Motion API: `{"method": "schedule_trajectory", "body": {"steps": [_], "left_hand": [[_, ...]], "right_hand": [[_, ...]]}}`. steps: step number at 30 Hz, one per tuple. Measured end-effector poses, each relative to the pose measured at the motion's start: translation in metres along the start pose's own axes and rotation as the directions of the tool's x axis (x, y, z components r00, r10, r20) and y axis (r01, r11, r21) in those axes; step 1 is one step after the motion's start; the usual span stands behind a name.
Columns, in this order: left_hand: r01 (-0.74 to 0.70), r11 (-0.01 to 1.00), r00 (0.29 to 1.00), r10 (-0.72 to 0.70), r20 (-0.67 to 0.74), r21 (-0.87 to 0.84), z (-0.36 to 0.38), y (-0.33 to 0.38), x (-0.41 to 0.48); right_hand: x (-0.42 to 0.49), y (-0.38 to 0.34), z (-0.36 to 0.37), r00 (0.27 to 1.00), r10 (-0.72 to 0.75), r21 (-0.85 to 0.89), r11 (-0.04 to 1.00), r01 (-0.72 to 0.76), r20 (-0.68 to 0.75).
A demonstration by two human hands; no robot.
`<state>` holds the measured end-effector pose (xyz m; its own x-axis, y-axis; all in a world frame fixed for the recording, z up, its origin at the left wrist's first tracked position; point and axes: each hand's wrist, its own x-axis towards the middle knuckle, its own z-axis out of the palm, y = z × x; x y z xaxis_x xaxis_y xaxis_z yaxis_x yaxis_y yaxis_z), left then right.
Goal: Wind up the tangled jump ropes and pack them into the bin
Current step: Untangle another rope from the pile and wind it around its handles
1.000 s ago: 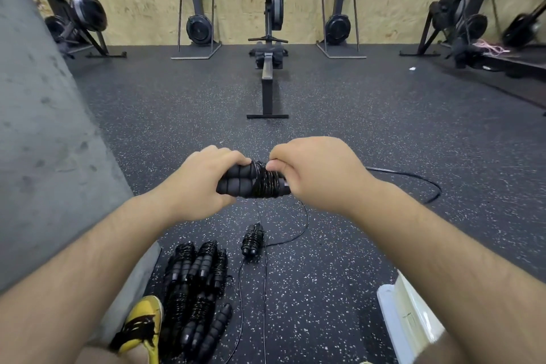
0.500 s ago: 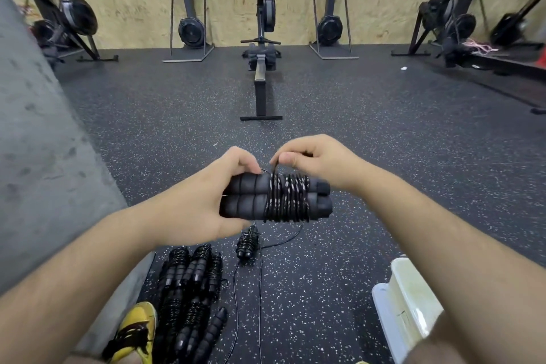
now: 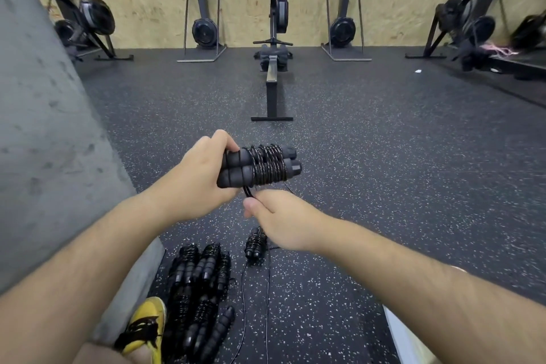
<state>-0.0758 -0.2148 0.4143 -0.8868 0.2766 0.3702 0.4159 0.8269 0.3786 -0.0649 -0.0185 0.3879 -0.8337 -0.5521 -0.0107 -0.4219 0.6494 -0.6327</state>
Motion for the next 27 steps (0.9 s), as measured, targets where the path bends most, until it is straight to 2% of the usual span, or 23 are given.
{"method": "schedule_trajectory", "body": {"steps": [6, 10, 12, 15, 17, 19, 21, 24, 25, 27], "left_hand": [[0.057, 0.991, 0.996, -0.048, -0.072, 0.119, -0.003, -0.01, 0.005], [0.023, 0.983, 0.998, -0.012, -0.06, 0.185, -0.003, -0.014, 0.006], [-0.022, 0.974, 0.999, 0.031, -0.035, 0.226, -0.002, -0.015, 0.007], [-0.081, 0.967, 0.997, 0.079, 0.02, 0.242, 0.002, -0.014, 0.005], [-0.127, 0.97, 0.991, 0.114, 0.073, 0.209, 0.006, -0.011, 0.003], [-0.14, 0.976, 0.984, 0.118, 0.136, 0.167, 0.008, -0.005, -0.001], [-0.143, 0.982, 0.975, 0.118, 0.186, 0.124, 0.01, 0.001, -0.003], [-0.148, 0.988, 0.962, 0.133, 0.236, 0.043, 0.009, 0.012, -0.009], [-0.139, 0.99, 0.957, 0.136, 0.256, -0.003, 0.007, 0.017, -0.011], [-0.115, 0.981, 0.951, 0.154, 0.267, -0.158, 0.004, 0.028, -0.016]], "right_hand": [[-0.01, -0.018, -0.01, 0.999, -0.016, -0.102, 0.995, 0.011, -0.048], [-0.024, -0.03, -0.028, 0.99, -0.119, -0.32, 0.943, 0.089, -0.076], [-0.03, -0.034, -0.037, 0.977, -0.194, -0.485, 0.865, 0.129, -0.085], [-0.032, -0.032, -0.046, 0.923, -0.365, -0.696, 0.695, 0.182, -0.123], [-0.027, -0.029, -0.052, 0.88, -0.456, -0.779, 0.598, 0.19, -0.134], [-0.02, -0.021, -0.057, 0.841, -0.52, -0.812, 0.55, 0.196, -0.148], [-0.011, -0.008, -0.065, 0.785, -0.592, -0.81, 0.543, 0.223, -0.181], [0.002, 0.006, -0.073, 0.745, -0.635, -0.798, 0.548, 0.25, -0.203], [0.003, 0.009, -0.077, 0.749, -0.62, -0.768, 0.589, 0.25, -0.233], [0.004, 0.015, -0.084, 0.805, -0.518, -0.624, 0.74, 0.251, -0.291]]}}
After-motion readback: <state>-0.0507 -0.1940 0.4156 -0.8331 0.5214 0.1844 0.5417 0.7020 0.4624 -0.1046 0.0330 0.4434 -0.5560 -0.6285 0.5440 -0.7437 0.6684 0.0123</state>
